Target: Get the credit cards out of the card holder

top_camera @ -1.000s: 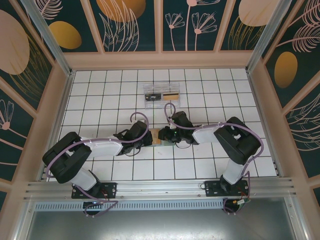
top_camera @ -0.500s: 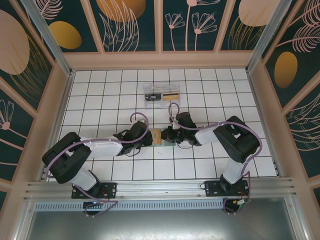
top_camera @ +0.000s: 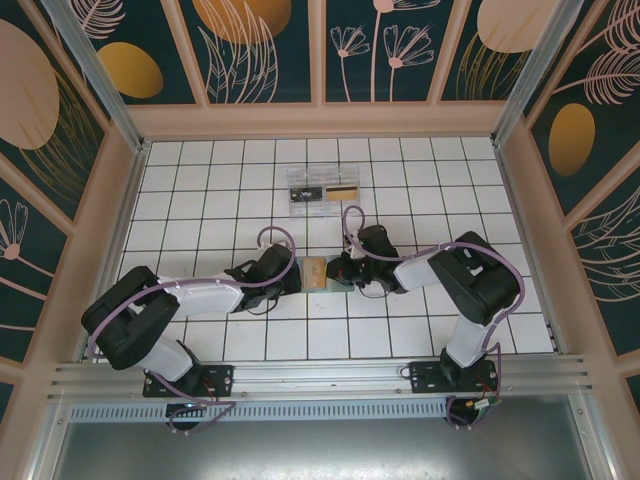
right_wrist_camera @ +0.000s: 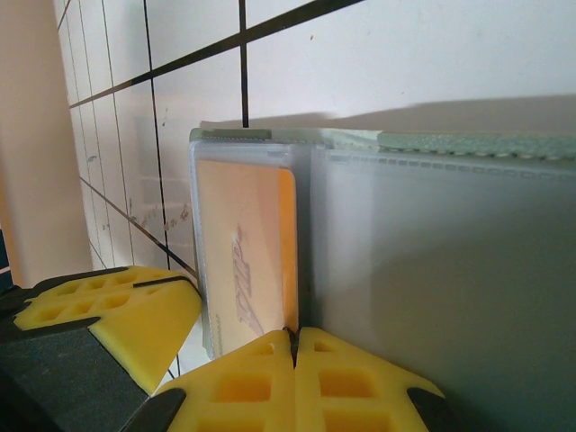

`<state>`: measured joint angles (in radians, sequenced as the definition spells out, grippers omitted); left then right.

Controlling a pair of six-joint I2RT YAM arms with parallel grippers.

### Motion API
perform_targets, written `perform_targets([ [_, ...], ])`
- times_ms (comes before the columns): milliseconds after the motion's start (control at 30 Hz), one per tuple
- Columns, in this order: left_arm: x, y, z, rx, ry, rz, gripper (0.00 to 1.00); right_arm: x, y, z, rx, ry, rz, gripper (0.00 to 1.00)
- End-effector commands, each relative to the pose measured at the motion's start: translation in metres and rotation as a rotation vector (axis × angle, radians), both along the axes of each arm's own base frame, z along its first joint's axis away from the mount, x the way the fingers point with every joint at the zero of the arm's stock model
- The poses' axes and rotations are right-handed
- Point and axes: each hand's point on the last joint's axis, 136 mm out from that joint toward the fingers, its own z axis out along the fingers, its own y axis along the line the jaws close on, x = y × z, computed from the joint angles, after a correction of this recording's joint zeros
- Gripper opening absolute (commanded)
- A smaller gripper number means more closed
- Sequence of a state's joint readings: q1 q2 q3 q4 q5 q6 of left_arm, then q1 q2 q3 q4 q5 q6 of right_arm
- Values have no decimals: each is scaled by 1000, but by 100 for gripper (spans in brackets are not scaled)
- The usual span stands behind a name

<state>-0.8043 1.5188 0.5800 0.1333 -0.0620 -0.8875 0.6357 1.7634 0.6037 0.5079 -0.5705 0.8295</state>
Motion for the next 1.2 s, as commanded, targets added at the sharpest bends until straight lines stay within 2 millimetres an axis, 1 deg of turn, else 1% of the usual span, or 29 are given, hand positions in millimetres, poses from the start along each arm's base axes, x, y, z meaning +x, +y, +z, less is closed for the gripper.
perform_targets([
  [0,1,0,7,3,-13,-1,0,-4,-11,-14,-45,35,-25,0],
  [133,5,-5,14,-2,-34,-26,1,-4,-9,-14,-39,36,-21,0],
  [267,8,-15,22,-44,-53,-48,1,-4,-8,-14,-41,39,-17,0],
  [367,9,-18,23,-48,-58,-54,1,-4,-9,-16,-45,42,-16,0],
  [433,9,-17,17,-34,-48,-53,0,-5,-9,-17,-51,47,-17,0],
  [533,7,-14,3,-7,-10,-42,0,-5,-11,-20,-61,55,-20,0],
  [633,3,-7,-11,25,28,-21,0,-4,-14,-24,-75,68,-31,0],
  [700,0,-1,-17,49,44,-4,0,-4,-18,-27,-84,81,-37,0],
  [867,-2,10,-22,93,57,25,0,-5,-26,-33,-101,97,-49,0],
  [1167,-2,13,-25,109,66,36,0,-5,-41,-34,-109,101,-74,0],
])
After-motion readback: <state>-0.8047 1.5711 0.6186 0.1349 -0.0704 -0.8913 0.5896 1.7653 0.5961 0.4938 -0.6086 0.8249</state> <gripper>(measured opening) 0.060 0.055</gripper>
